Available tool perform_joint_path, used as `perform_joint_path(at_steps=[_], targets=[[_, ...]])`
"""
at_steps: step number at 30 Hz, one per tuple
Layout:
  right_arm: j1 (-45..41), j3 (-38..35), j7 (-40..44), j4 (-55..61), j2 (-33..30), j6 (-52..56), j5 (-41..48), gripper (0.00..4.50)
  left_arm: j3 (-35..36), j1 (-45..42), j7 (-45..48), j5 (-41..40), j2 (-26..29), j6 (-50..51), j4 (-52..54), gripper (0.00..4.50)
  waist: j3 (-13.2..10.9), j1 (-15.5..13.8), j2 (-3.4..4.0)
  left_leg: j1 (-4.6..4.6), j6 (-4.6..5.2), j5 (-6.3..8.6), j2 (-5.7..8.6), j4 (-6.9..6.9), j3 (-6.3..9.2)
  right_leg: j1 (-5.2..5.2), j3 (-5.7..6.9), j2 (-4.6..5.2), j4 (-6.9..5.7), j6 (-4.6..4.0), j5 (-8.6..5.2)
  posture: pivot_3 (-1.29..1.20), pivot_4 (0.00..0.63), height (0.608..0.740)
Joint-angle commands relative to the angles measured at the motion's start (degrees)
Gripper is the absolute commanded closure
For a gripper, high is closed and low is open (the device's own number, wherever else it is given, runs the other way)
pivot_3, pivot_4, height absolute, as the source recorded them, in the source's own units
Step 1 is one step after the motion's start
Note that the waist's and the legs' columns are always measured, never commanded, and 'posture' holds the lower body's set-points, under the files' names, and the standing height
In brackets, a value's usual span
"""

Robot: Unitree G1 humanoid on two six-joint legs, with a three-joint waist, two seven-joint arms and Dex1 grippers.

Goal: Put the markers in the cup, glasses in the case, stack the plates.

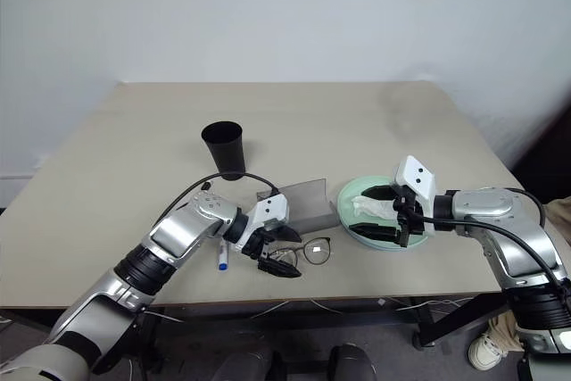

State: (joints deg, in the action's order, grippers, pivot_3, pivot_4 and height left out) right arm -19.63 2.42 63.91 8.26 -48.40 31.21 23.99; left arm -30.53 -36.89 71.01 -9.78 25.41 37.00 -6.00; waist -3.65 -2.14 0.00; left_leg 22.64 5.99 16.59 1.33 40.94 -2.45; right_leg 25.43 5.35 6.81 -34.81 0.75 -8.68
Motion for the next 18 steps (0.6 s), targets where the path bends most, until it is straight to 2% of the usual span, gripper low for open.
perform_joint_path(at_steps=[1, 18], targets=[[-0.4, -1.4, -0.5, 1.9, -0.5, -0.1, 0.0, 0.09, 0.3, -2.4, 0.0, 0.6, -0.9, -1.1, -0.4, 1.54, 0.0, 0.0, 0.0, 0.0, 0.0, 0.0, 0.0, 0.0, 0.0, 0.0, 0.0, 0.0, 0.0, 0.0, 0.0, 0.0, 0.0, 0.723], [0.1, -1.4, -1.8, 2.3, -0.4, 0.0, -0.2, 0.09, 0.0, -3.4, 0.5, 2.0, -2.5, -2.1, -2.8, 1.54, 0.0, 0.0, 0.0, 0.01, 0.03, 0.01, 0.0, 0.03, 0.0, -0.01, 0.0, 0.01, 0.0, 0.02, 0.01, 0.0, 0.0, 0.723]])
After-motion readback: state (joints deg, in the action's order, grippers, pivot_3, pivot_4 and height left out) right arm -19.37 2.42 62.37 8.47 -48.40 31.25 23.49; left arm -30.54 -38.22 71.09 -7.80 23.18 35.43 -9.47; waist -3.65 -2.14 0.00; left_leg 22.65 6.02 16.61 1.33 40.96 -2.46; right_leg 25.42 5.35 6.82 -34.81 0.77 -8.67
